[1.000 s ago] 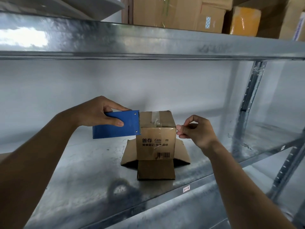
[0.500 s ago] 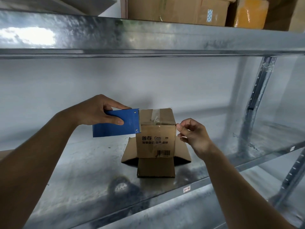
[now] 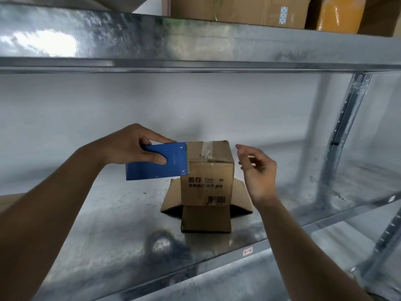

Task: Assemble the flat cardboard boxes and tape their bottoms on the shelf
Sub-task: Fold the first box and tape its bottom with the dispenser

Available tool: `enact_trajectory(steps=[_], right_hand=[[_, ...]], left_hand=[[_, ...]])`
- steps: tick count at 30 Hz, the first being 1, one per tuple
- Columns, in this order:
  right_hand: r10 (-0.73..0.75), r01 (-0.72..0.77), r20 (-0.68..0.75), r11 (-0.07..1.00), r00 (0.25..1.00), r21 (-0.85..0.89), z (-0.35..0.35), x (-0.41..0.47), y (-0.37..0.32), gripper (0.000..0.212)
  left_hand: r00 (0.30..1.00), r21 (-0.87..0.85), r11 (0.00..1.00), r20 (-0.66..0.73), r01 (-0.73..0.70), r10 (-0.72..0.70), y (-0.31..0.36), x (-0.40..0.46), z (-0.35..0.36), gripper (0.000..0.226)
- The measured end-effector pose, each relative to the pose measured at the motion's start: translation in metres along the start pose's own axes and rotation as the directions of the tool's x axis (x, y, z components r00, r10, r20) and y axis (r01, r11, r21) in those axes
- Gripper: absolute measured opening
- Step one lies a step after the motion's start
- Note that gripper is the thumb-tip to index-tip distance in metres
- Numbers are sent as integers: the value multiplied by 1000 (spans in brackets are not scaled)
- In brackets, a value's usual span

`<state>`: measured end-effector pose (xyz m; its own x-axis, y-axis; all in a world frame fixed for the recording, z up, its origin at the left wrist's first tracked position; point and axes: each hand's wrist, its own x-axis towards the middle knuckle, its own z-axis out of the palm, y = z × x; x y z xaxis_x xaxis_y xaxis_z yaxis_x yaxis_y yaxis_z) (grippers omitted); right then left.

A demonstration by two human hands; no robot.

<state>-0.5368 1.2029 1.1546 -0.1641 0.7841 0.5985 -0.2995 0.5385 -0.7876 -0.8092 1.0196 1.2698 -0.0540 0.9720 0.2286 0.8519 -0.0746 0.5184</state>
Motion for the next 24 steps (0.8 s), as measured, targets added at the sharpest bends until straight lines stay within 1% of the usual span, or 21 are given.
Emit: enact_trajectory(steps=[1, 2, 3, 4, 5, 6, 8, 12, 15, 17, 20, 24], right_hand=[[-161, 165, 45, 980, 986, -108, 3, 2, -4, 9], [-296, 323, 151, 924, 943, -204, 6, 4, -7, 10], [-384, 458, 279, 844, 880, -281, 9, 6, -8, 12], [-413, 545, 389, 764, 824, -345, 11, 7, -7, 16], [-396, 584, 462, 709, 794, -395, 13, 8, -6, 19], [-362, 585, 499, 694, 788, -420, 13, 8, -4, 22], [-302, 539, 515, 737, 802, -408, 11, 5, 3, 26], [-312, 518, 485, 768, 817, -378, 7, 0, 16, 34], [-290, 510, 490, 757, 822, -408, 7, -1, 15, 44], [-274, 516, 512, 745, 814, -422, 7, -1, 14, 49], [-272, 510, 509, 752, 817, -417, 4, 0, 17, 43], [-245, 480, 483, 751, 841, -454, 2, 2, 15, 22]], left_hand=[[1000, -5, 1000, 2, -3, 3, 0, 0, 0, 57], [1000, -12, 1000, 6, -11, 11, 0, 1, 0, 57], [1000, -19, 1000, 8, -16, 16, -1, 1, 0, 56], [1000, -24, 999, 9, -23, 23, -2, 1, 0, 55], [1000, -31, 999, 8, -26, 26, -4, 2, -1, 54], [1000, -34, 999, 7, -28, 28, -5, 2, -1, 55], [1000, -27, 999, 10, -23, 23, -8, 1, 0, 56], [1000, -28, 1000, 8, -14, 14, -11, 0, 6, 57], [1000, -32, 999, -16, 9, -9, -20, -4, 4, 56], [999, -32, 999, -21, 27, -28, -25, -7, 1, 63], [999, -6, 999, -21, 47, -47, -32, -13, -3, 59], [997, -21, 997, -31, 76, -77, -40, -23, -11, 60]])
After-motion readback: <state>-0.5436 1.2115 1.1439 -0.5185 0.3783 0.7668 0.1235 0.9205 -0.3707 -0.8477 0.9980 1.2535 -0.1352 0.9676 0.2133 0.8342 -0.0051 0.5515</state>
